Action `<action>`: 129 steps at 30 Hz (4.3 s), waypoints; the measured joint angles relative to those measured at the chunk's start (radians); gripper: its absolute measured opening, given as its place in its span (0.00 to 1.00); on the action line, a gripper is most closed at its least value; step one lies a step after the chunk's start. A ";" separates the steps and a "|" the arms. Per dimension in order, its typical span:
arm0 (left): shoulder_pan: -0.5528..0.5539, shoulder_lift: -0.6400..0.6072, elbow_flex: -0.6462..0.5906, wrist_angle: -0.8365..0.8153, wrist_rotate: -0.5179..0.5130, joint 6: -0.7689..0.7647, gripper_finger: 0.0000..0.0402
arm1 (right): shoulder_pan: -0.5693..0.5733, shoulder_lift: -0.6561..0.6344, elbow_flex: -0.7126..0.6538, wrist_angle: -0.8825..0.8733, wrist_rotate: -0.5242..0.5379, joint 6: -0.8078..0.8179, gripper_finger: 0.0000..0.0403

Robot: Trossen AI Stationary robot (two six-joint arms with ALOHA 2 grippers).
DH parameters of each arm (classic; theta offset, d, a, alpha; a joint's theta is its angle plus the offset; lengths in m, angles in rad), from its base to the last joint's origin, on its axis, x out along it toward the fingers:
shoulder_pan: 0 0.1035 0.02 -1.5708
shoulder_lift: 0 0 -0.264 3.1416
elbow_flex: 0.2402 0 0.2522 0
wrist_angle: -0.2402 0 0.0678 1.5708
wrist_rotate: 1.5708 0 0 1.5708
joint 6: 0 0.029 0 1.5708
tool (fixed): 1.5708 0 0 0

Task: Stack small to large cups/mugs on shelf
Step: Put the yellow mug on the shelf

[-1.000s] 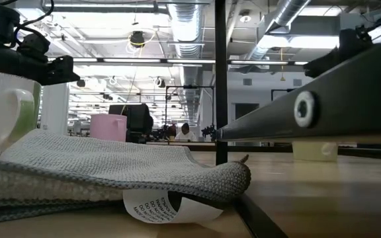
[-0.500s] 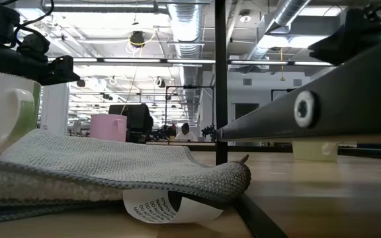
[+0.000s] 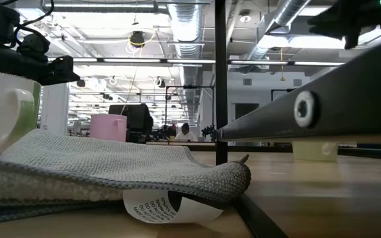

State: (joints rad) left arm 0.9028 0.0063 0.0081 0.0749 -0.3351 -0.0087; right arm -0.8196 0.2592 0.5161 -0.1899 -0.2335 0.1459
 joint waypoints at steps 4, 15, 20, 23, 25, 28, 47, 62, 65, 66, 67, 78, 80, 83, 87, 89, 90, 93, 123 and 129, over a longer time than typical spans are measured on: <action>0.000 0.000 0.000 0.000 0.000 0.000 0.60 | 0.000 0.124 0.161 -0.130 0.000 0.000 0.44; 0.000 0.000 0.000 0.000 0.000 0.000 0.60 | 0.001 0.439 0.611 -0.582 0.061 0.091 0.44; 0.000 0.000 0.000 0.000 0.000 0.000 0.60 | 0.002 0.554 0.772 -0.821 0.112 0.115 0.43; 0.000 0.000 0.000 0.000 0.000 0.000 0.60 | 0.004 0.603 0.831 -0.928 0.113 0.171 0.41; 0.000 0.000 0.000 0.000 0.000 0.000 0.60 | 0.017 0.634 0.860 -0.999 0.118 0.203 0.39; 0.000 0.000 0.000 0.000 0.000 0.000 0.60 | 0.057 0.679 0.882 -1.127 0.130 0.260 0.36; 0.000 0.000 0.000 0.000 0.000 0.001 0.60 | 0.529 0.852 0.883 -1.354 0.131 0.749 0.32; 0.000 0.000 0.000 0.000 0.000 0.011 0.60 | 0.729 0.936 0.884 -1.287 0.126 0.799 0.33; 0.000 0.000 0.000 -0.001 0.006 0.006 0.60 | 0.747 0.961 0.884 -1.286 0.127 0.798 0.35; 0.000 0.000 0.000 -0.001 0.014 0.006 0.60 | 0.752 0.970 0.884 -1.286 0.127 0.798 0.36; 0.000 0.000 0.000 -0.002 0.018 0.006 0.60 | 0.757 0.980 0.884 -1.286 0.128 0.798 0.37; 0.000 0.000 0.000 -0.002 0.018 0.006 0.60 | 0.774 1.072 0.883 -1.292 0.145 0.928 0.57; 0.000 0.000 0.000 -0.002 0.018 0.014 0.60 | 0.780 1.073 0.883 -1.291 0.197 1.023 0.59; 0.000 0.000 0.000 -0.002 0.018 0.024 0.60 | 0.800 1.072 0.883 -1.298 0.263 1.126 0.60; 0.000 0.000 0.000 -0.002 0.019 0.024 0.60 | 0.850 1.072 0.883 -1.328 0.265 1.236 0.59; 0.000 0.000 0.000 -0.002 0.019 0.024 0.60 | 0.881 1.072 0.883 -1.335 0.266 1.272 0.59; 0.000 0.000 0.000 -0.002 0.019 0.025 0.60 | 0.899 1.072 0.883 -1.336 0.277 1.287 0.60; 0.000 0.000 0.000 -0.002 0.019 0.025 0.60 | 0.958 1.072 0.866 -1.337 0.372 1.317 0.59; 0.000 0.000 0.000 -0.012 0.095 0.023 0.60 | 1.079 1.072 0.465 -1.093 0.474 1.592 0.59; 0.000 0.000 0.000 -0.011 0.095 0.023 0.60 | 1.078 1.072 0.429 -0.987 0.475 1.574 0.60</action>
State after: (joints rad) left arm 0.9028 0.0063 0.0082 0.0635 -0.2401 0.0143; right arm 0.2588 1.3308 0.9446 -1.1771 0.2417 1.7202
